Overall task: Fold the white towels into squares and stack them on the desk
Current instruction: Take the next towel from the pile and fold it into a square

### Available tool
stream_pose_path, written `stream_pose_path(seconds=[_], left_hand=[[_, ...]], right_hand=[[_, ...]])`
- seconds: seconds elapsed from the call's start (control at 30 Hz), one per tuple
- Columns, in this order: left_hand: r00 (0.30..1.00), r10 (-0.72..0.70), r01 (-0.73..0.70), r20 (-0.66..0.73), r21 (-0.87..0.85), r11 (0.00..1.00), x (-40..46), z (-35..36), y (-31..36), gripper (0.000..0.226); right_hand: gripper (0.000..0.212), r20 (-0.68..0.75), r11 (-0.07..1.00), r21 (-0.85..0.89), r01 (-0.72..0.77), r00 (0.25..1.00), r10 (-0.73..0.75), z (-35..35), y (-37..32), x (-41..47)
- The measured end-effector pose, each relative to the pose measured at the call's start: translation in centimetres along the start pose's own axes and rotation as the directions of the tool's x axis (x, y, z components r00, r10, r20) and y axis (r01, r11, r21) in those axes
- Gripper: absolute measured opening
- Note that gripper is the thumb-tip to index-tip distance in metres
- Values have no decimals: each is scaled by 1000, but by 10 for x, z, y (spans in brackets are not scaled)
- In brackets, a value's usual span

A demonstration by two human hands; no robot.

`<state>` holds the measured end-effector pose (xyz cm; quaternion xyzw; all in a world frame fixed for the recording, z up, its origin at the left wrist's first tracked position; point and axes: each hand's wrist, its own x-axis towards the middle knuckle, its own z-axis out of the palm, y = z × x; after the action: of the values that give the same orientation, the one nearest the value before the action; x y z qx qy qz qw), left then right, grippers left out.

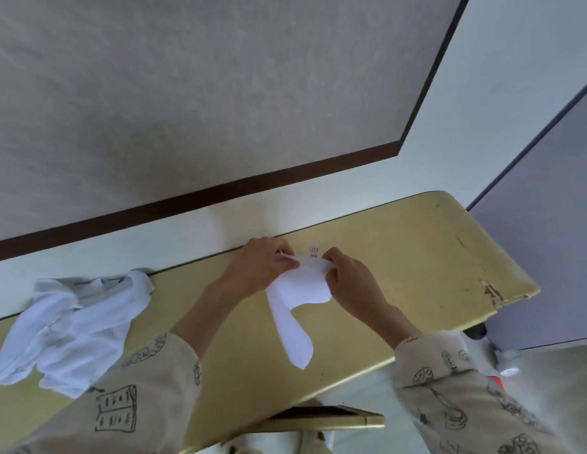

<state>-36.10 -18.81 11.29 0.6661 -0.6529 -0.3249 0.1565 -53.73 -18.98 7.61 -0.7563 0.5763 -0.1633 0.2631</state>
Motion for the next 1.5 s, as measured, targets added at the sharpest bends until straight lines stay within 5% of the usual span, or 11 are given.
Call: stream_pose_path(seconds=[0.17,0.3,0.47,0.67,0.83,1.0,1.2,1.5], left_hand=[[996,-36,23,80,160,987,12,8,-9,18],[997,-33,47,-68,213,976,25,4,-19,20],[938,159,-84,-310,241,967,47,-12,-6,13],[942,154,-77,-299,252,965,43,20,-24,16],[999,-46,43,14,178,983,13,101,-76,31],[911,-281,294,302,3,956,-17,154,-111,21],[889,-379,427,256,-164,889,2,153,-124,12],[831,-547,535,98,-407,740,61,159,-151,11]], right_hand=[[24,3,990,-123,72,997,-72,-43,36,28],[21,-59,977,-194,83,994,-96,-69,51,51],[18,-216,933,-316,174,944,-249,-90,60,66],[19,-205,898,-396,192,935,-290,-55,100,47],[38,-2,941,-321,110,993,-117,16,148,-6],[22,255,967,-235,-101,953,162,64,187,-54],[13,221,931,71,-359,915,336,63,201,-40],[18,129,810,305,-500,865,485,85,214,35]])
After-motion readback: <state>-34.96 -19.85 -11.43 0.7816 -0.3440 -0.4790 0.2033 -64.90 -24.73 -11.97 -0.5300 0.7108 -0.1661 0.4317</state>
